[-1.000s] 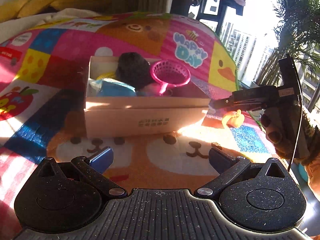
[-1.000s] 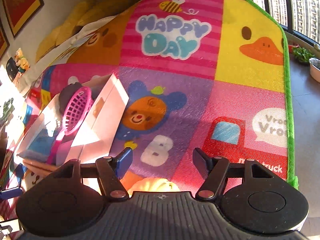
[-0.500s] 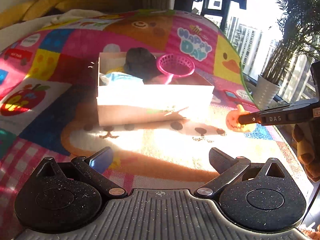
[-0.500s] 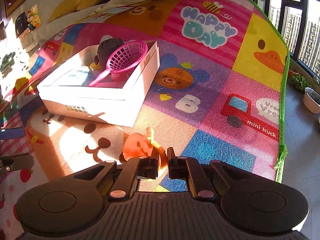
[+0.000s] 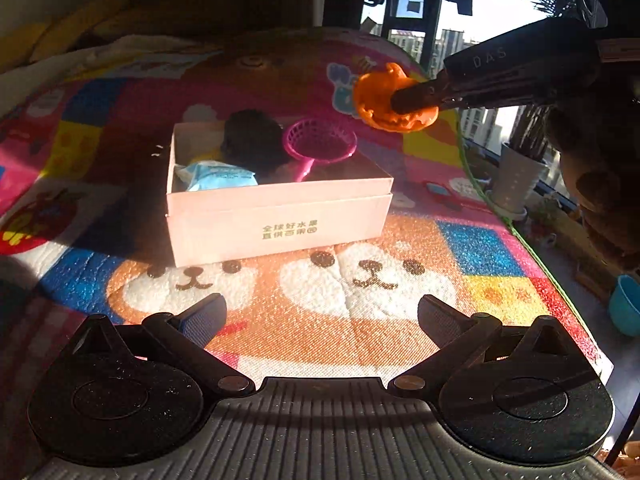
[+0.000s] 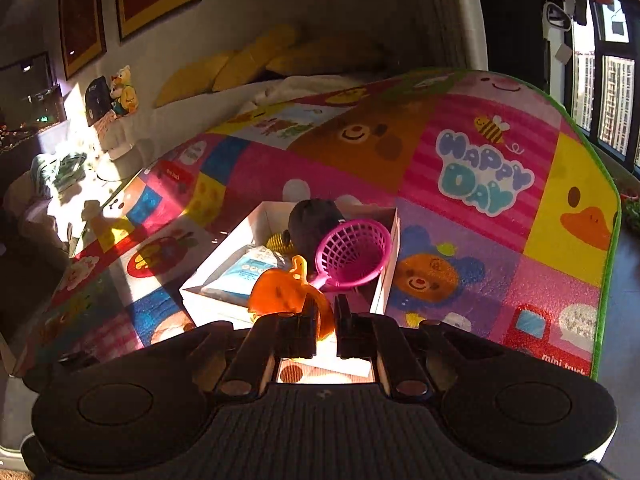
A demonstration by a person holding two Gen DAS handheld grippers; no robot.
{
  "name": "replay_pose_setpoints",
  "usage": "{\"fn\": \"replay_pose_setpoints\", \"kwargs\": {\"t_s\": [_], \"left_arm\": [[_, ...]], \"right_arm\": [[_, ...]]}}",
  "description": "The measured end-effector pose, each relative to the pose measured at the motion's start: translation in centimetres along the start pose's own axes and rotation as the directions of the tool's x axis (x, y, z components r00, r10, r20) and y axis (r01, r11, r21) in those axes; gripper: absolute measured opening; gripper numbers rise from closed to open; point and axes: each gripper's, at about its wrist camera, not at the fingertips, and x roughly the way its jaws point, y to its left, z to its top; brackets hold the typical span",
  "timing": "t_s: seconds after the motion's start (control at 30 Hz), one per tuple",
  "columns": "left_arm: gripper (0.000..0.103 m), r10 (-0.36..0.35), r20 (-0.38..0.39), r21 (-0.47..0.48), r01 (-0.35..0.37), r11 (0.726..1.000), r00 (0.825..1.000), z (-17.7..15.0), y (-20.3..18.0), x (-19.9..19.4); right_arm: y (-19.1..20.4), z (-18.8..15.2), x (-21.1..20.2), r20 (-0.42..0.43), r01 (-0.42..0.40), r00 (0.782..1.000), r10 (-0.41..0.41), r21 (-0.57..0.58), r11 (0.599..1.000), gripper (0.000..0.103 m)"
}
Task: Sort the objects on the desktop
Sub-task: 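Carry the orange cup into the white box and open the right tool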
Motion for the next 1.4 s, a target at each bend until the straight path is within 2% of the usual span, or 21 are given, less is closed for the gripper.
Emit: {"fn": "replay_pose_setpoints", "kwargs": {"t_s": [0.03, 0.1, 0.13, 0.17, 0.23, 0.33, 0.4, 0.43, 0.47, 0.53, 0.57, 0.67, 0.83, 0.9, 0.97, 1.0, 1.1, 1.13, 1.17, 1.33, 1.4], "left_arm": [[0.103, 0.003, -0.004, 0.000, -0.003, 1.000, 1.000, 0.0, 0.0, 0.1], [0.103, 0.013, -0.007, -0.008, -0.013, 1.000, 1.000, -0.1, 0.4, 0.1], [0.103, 0.017, -0.008, -0.014, -0.017, 1.000, 1.000, -0.1, 0.6, 0.1], [0.103, 0.023, -0.010, -0.021, -0.023, 1.000, 1.000, -0.2, 0.9, 0.2], [0.103, 0.035, -0.017, -0.036, -0.036, 0.999, 0.999, -0.3, 1.5, 0.4], [0.103, 0.047, -0.034, -0.056, -0.049, 0.997, 0.998, -0.3, 2.3, 0.9], [0.103, 0.055, -0.038, -0.064, -0.058, 0.996, 0.998, -0.3, 2.7, 1.1], [0.103, 0.057, -0.038, -0.065, -0.060, 0.996, 0.998, -0.3, 2.8, 1.2], [0.103, 0.061, -0.038, -0.069, -0.063, 0.996, 0.997, -0.3, 3.1, 1.2], [0.103, 0.065, -0.039, -0.076, -0.068, 0.995, 0.997, -0.2, 3.3, 1.3], [0.103, 0.067, -0.041, -0.078, -0.070, 0.994, 0.997, -0.1, 3.5, 1.5], [0.103, 0.072, -0.039, -0.079, -0.075, 0.994, 0.997, 0.0, 3.5, 1.5], [0.103, 0.075, -0.044, -0.082, -0.078, 0.994, 0.996, -0.1, 3.7, 1.7], [0.103, 0.066, -0.049, -0.084, -0.070, 0.994, 0.997, 0.0, 3.5, 1.9], [0.103, 0.057, -0.050, -0.079, -0.060, 0.995, 0.997, 0.0, 3.2, 2.0], [0.103, 0.052, -0.050, -0.070, -0.056, 0.996, 0.997, 0.1, 2.9, 2.0], [0.103, 0.050, -0.055, -0.050, -0.053, 0.997, 0.997, 0.1, 2.5, 2.0], [0.103, 0.052, -0.055, -0.049, -0.055, 0.997, 0.997, 0.1, 2.5, 2.1], [0.103, 0.055, -0.055, -0.052, -0.057, 0.997, 0.997, 0.1, 2.5, 2.0], [0.103, 0.063, -0.054, -0.064, -0.067, 0.996, 0.997, 0.1, 3.0, 2.1], [0.103, 0.063, -0.052, -0.068, -0.066, 0.995, 0.997, 0.1, 3.1, 2.1]], "right_arm": [[0.3, 1.1, 0.9, 0.014, -0.001, 1.000, 0.001, -0.004, 1.000, 0.009], [0.7, 2.6, 2.8, 0.000, -0.025, 1.000, 0.025, -0.033, 0.999, 0.035], [0.7, 3.2, 3.9, 0.012, -0.013, 1.000, 0.013, -0.047, 0.999, 0.062], [0.7, 3.4, 4.8, 0.033, 0.027, 0.999, -0.025, -0.066, 0.997, 0.068], [0.3, 3.6, 7.1, 0.011, 0.088, 0.996, -0.088, -0.073, 0.993, 0.065], [-1.5, 3.3, 9.9, -0.057, 0.094, 0.994, -0.093, 0.018, 0.995, 0.037], [-2.0, 2.8, 11.2, -0.069, 0.124, 0.990, -0.121, 0.046, 0.991, 0.029], [-2.3, 2.4, 11.7, -0.071, 0.138, 0.988, -0.133, 0.059, 0.989, 0.020], [-2.5, 2.3, 12.1, -0.077, 0.140, 0.988, -0.135, 0.067, 0.988, 0.013], [-2.5, 2.3, 12.5, -0.070, 0.121, 0.991, -0.115, 0.086, 0.989, 0.009], [-2.4, 2.5, 12.7, -0.083, 0.082, 0.994, -0.073, 0.101, 0.992, 0.007], [-1.4, 3.0, 13.4, -0.100, 0.017, 0.995, -0.007, 0.103, 0.995, 0.007], [-0.6, 3.4, 12.9, -0.056, 0.027, 0.998, -0.023, 0.070, 0.997, 0.009], [-0.1, 3.4, 12.8, -0.049, 0.039, 0.998, -0.037, 0.041, 0.998, 0.022], [0.4, 3.2, 12.9, -0.058, 0.031, 0.998, -0.029, 0.034, 0.999, 0.040], [0.7, 3.1, 13.2, -0.067, 0.029, 0.997, -0.027, 0.025, 0.999, 0.041], [1.5, 2.3, 14.3, -0.110, 0.017, 0.994, -0.016, 0.004, 1.000, 0.041], [1.6, 2.2, 14.8, -0.134, 0.004, 0.991, -0.002, 0.015, 1.000, 0.037], [1.6, 2.0, 15.2, -0.158, -0.026, 0.987, 0.032, 0.036, 0.999, 0.029], [1.5, 2.2, 14.2, -0.155, -0.169, 0.971, 0.184, 0.108, 0.980, 0.030], [1.5, 2.2, 13.4, -0.147, -0.189, 0.968, 0.203, 0.105, 0.976, 0.031]]}}
